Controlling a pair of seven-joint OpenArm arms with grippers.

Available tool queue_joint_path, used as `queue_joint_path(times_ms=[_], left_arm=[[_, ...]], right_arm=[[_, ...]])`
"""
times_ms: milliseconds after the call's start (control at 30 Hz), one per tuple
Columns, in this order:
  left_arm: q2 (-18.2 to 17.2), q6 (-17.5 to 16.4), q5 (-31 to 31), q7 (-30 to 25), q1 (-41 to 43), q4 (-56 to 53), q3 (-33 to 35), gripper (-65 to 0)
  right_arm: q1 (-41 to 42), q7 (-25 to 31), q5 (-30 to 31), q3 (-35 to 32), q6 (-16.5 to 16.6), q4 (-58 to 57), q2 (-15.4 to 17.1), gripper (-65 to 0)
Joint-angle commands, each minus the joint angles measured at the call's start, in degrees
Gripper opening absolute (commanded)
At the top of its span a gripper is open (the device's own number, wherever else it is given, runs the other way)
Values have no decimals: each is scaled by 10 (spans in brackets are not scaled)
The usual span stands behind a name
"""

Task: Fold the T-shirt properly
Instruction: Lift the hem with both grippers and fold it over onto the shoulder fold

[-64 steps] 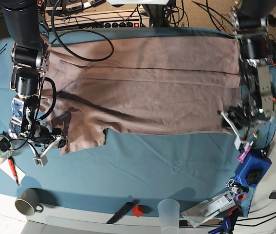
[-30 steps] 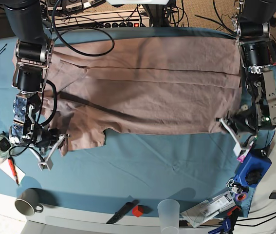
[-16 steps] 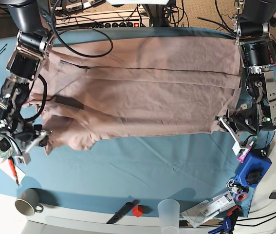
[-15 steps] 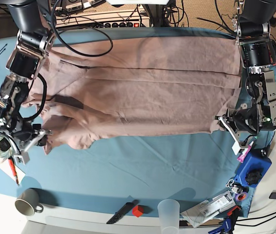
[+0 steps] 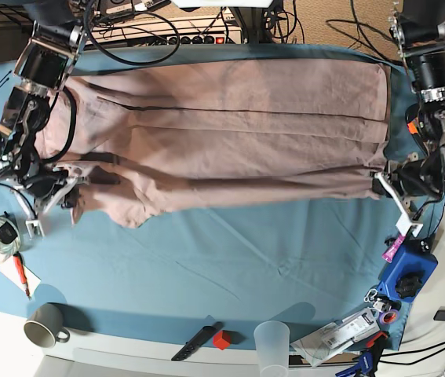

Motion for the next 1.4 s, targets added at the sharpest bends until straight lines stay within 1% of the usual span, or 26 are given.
queue_joint_path(times_ms=[0,133,200,267,500,633,733,900,967,1067,1133,1233,1367], left_arm=[[-13,-12,-14,-5,-13,10,-8,-650],[-24,-17,-39,2,-11,10,-13,-650],[-29,-35,-55,6,-5,12,-13,-650],[-30,-36,-58,10,5,18,-13,-650],[-30,-36,-58,10,51,43,-13,-650],[-30,-36,-58,10,76,71,-16,-650],[-30,-36,-58,9,96,97,-31,-650],[-30,-36,-60,-1,124,121,-76,-650],[-30,-36,-77,-1,130,121,-85,-650],[-30,-52,-94,5,137,122,-87,-650],[-30,-56,-103,14,144,123,-87,-650],[-30,-57,-105,17,163,136,-87,-650],[-30,-58,-105,16,202,182,-90,-650]], right_arm=[[10,9,20,2,2,17,10,-650],[-16,-1,31,3,2,39,10,-650],[-35,0,32,11,2,56,10,-650],[-52,-1,35,28,2,74,10,-650],[-105,-29,122,108,15,95,10,-650],[-121,-52,137,141,30,96,10,-650],[-140,-54,137,167,31,106,10,-650],[-183,-54,137,204,31,144,10,-650],[-202,-54,137,207,31,161,10,-650],[-229,-54,137,207,31,181,10,-650],[-245,-54,137,208,31,188,10,-650],[-264,-56,137,209,31,191,10,-650],[-272,-74,137,209,31,191,10,-650]])
